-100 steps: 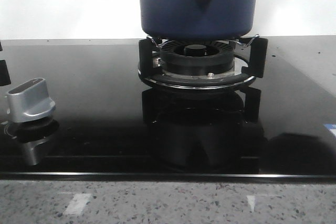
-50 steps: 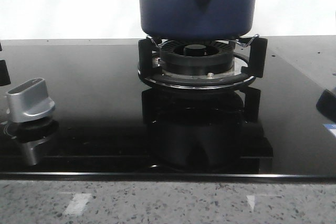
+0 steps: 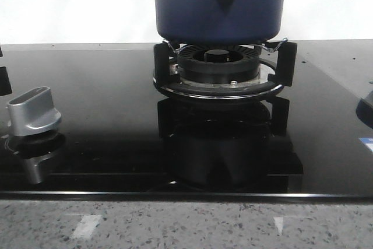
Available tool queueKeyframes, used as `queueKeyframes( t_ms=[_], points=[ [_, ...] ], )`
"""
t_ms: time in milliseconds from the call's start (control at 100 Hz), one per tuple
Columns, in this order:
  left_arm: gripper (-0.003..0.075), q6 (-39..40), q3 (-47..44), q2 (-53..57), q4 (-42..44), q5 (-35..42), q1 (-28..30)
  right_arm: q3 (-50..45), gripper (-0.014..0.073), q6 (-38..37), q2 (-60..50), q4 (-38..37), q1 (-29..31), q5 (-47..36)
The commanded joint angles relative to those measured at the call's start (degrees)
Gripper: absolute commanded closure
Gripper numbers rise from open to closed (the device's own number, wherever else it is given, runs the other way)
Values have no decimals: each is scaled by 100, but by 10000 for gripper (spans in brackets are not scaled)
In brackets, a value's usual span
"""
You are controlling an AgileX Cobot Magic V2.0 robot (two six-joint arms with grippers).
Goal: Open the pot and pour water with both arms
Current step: 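Set the blue bowl back on the counter and open the right gripper, then lower the held lid back onto the pot with the left gripper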
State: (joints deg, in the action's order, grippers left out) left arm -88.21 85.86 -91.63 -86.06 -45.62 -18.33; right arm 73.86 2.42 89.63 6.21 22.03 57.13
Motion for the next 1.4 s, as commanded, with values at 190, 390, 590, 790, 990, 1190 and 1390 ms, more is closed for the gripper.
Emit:
queueKeyframes(
  t_ms=[190,390,590,790,990,1190,1390],
  points=[
    [499,0,196,202,-559,-2,-68,835,106,-5,-358,69,34,490],
    [499,-35,196,-129,-551,-2,-358,1159,106,129,-911,163,34,536],
    [499,-619,196,-482,-752,8,-550,1159,106,207,-1390,278,34,506],
    [499,-631,196,-753,-790,-33,-550,1159,106,251,-1586,303,34,506],
    [499,-674,196,-793,-656,-58,-550,1159,106,251,-1585,371,34,506],
    [499,-753,196,-793,-667,-58,-550,1159,106,251,-1585,397,14,496],
    [499,-753,196,-867,-677,-127,-550,1159,106,300,-1585,435,14,496]
  ],
)
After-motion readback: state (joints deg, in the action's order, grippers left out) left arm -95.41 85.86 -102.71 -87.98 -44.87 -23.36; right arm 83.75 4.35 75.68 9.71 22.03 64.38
